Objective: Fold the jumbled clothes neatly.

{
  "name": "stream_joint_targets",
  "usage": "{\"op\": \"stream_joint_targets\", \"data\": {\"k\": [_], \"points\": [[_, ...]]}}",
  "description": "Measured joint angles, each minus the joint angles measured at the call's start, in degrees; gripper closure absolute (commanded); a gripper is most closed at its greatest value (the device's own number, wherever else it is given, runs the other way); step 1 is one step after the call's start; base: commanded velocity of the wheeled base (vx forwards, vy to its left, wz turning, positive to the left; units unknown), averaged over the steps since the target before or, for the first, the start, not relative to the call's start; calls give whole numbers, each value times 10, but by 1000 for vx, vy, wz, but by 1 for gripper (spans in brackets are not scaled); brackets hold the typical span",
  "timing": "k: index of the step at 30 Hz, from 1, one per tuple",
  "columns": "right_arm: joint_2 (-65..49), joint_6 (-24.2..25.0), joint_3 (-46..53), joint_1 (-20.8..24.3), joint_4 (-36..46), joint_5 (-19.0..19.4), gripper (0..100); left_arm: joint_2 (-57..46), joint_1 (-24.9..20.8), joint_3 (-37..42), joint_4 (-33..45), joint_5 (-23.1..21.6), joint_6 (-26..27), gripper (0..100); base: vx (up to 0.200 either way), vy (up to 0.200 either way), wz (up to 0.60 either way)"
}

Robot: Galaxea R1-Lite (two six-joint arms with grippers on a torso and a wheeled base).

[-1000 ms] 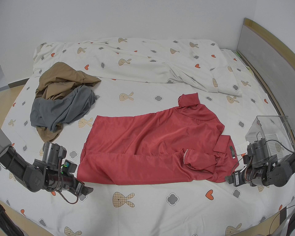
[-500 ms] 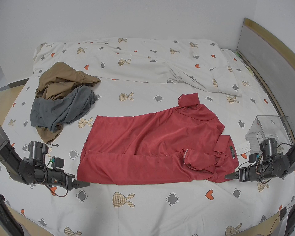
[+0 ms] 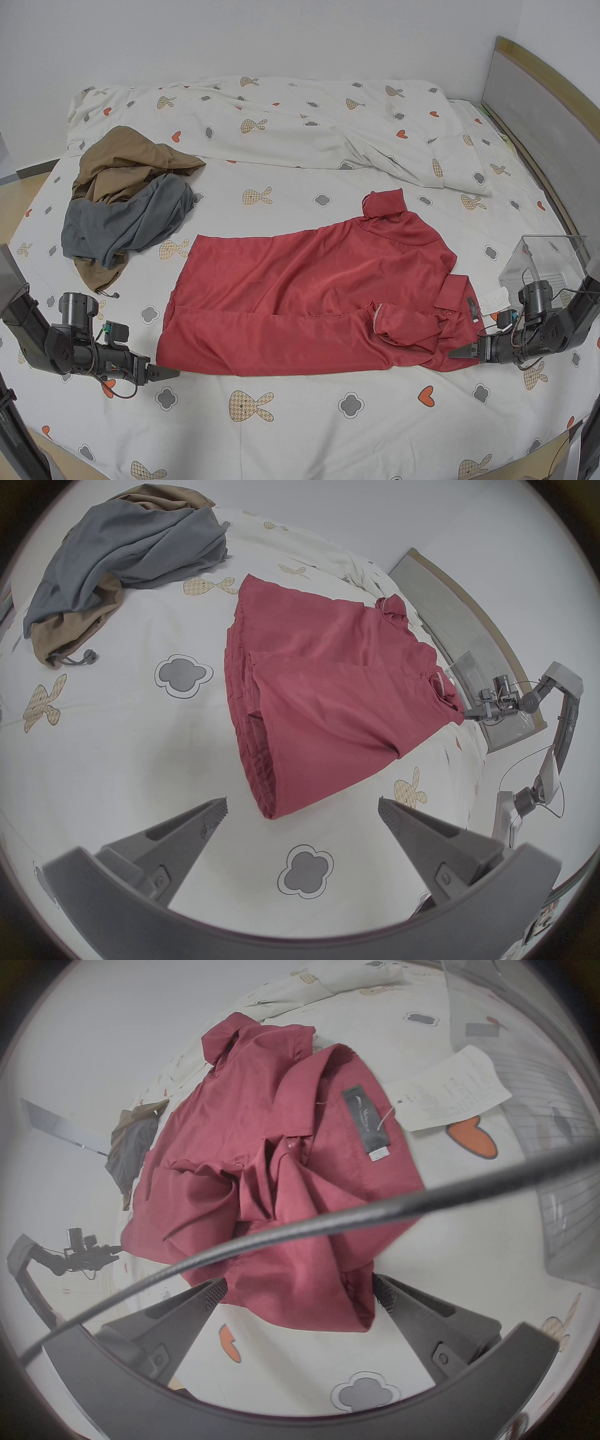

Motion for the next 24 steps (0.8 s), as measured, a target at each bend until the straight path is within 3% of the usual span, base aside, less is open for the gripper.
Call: {"op": "stream_joint_targets", "data": {"k": [9, 10, 24], "points": [[14, 62, -9, -4, -59, 50, 0, 4, -2, 4, -19, 1, 0, 0, 0, 0, 0], [17, 65, -9, -5, -68, 51, 100, 4, -2, 5, -21, 1, 0, 0, 0, 0, 0], [28, 65, 3, -8, -75, 52, 100, 22, -3, -1, -40, 3, -3, 0, 0, 0, 0]]}}
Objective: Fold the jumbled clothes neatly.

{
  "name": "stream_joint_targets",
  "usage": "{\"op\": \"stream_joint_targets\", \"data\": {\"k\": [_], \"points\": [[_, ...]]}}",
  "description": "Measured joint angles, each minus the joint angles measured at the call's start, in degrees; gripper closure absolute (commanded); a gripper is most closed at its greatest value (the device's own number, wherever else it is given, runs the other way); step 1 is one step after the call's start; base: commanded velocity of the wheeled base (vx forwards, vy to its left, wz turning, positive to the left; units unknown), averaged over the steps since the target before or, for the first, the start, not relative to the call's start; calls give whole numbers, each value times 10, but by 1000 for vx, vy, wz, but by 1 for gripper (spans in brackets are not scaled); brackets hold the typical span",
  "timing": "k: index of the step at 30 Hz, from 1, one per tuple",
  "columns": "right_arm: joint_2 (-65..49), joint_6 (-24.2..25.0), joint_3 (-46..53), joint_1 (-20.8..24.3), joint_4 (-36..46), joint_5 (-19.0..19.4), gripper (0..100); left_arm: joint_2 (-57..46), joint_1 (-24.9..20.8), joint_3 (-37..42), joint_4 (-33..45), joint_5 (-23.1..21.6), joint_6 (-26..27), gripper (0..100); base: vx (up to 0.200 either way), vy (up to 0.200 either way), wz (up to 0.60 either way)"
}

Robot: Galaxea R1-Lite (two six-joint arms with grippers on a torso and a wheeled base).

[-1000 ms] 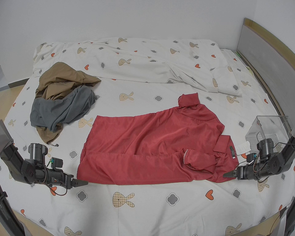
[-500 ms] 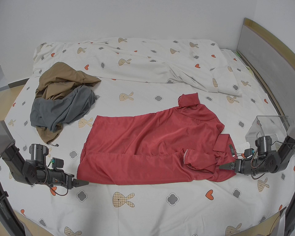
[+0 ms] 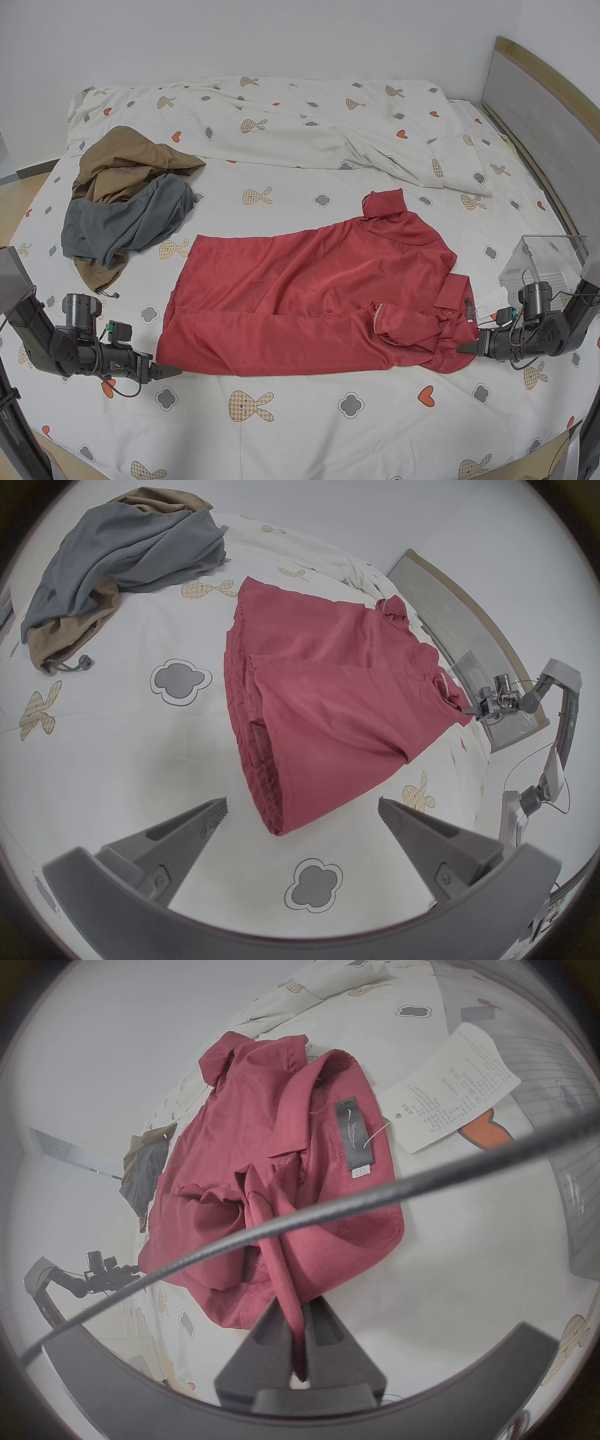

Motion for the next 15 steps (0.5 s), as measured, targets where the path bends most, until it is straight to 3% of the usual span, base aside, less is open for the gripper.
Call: {"op": "stream_joint_targets", "data": {"k": [15], "points": [[-6, -1, 7, 1, -1, 0, 100, 25, -11, -38, -12, -6, -28, 0, 0, 0, 0]]}}
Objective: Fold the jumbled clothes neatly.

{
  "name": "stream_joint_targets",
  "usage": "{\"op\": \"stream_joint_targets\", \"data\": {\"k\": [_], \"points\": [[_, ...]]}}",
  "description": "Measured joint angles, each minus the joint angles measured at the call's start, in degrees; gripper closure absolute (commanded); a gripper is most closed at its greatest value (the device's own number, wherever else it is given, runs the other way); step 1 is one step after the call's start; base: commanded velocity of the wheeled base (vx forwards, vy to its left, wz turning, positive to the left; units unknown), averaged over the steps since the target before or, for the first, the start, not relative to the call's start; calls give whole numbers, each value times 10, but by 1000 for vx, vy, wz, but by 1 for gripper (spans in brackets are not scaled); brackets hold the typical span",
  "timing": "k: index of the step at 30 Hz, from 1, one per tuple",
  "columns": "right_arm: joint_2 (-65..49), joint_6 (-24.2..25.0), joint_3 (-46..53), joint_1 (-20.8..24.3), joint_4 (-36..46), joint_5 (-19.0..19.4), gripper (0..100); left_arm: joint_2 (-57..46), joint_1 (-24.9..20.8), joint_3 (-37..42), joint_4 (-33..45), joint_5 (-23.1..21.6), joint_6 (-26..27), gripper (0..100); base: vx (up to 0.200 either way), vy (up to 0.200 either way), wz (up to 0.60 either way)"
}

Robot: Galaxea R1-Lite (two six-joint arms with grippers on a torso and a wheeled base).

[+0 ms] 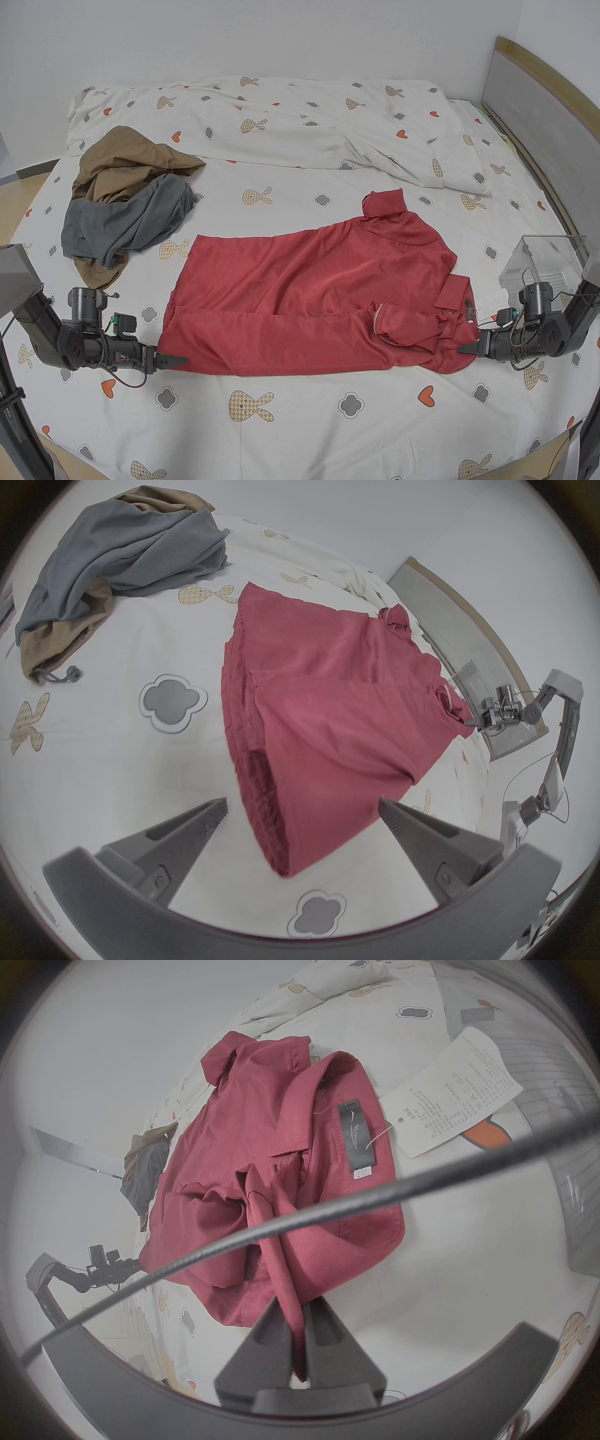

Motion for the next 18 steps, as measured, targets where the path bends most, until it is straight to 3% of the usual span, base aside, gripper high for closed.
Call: {"op": "stream_joint_targets", "data": {"k": [8, 17, 18], "points": [[3, 0, -2, 0, 0, 0, 100, 15, -39, -25, -2, -2, -27, 0, 0, 0, 0], [6, 0, -2, 0, -2, 0, 100, 35, -46, -34, -23, -2, -60, 0, 0, 0, 0], [6, 0, -2, 0, -2, 0, 100, 37, -46, -35, -25, -2, -66, 100, 0, 0, 0]]}}
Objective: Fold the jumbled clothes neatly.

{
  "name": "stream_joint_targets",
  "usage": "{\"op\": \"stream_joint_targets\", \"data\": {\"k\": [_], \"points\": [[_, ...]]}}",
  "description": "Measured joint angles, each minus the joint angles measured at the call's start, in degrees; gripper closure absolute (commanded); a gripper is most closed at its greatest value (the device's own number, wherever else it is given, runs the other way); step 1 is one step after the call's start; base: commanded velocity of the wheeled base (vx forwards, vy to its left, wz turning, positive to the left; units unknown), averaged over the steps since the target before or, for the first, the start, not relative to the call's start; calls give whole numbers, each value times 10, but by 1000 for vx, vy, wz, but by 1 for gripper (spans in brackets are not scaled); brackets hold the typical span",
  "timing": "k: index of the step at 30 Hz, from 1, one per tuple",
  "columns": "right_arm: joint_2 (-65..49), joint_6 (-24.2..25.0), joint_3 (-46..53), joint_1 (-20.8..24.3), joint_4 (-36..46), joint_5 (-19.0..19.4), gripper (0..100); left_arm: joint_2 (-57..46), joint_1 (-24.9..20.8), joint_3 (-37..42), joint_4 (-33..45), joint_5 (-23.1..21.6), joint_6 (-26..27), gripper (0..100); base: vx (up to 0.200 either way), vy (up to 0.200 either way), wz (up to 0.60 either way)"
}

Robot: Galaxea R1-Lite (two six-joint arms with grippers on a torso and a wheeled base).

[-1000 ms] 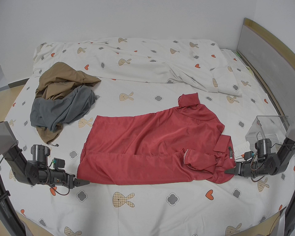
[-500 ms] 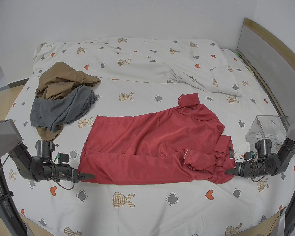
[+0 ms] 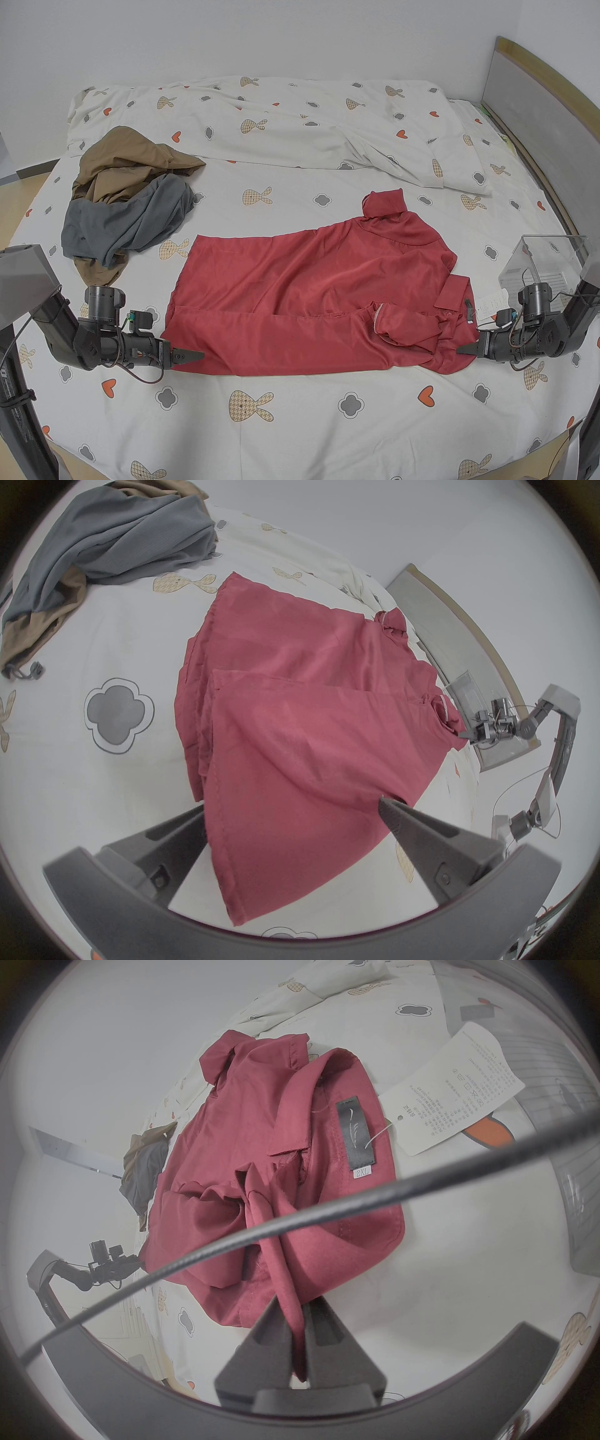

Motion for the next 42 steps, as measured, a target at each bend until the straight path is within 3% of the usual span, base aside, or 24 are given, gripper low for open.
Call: {"op": "stream_joint_targets", "data": {"k": [24, 42], "points": [[-8, 4, 17, -8, 3, 1, 100, -23, 23, 44, 1, 2, -2, 100, 0, 0, 0], [-64, -20, 105, -26, 3, 2, 100, -50, 75, 123, 5, 1, 75, 100, 0, 0, 0]]}}
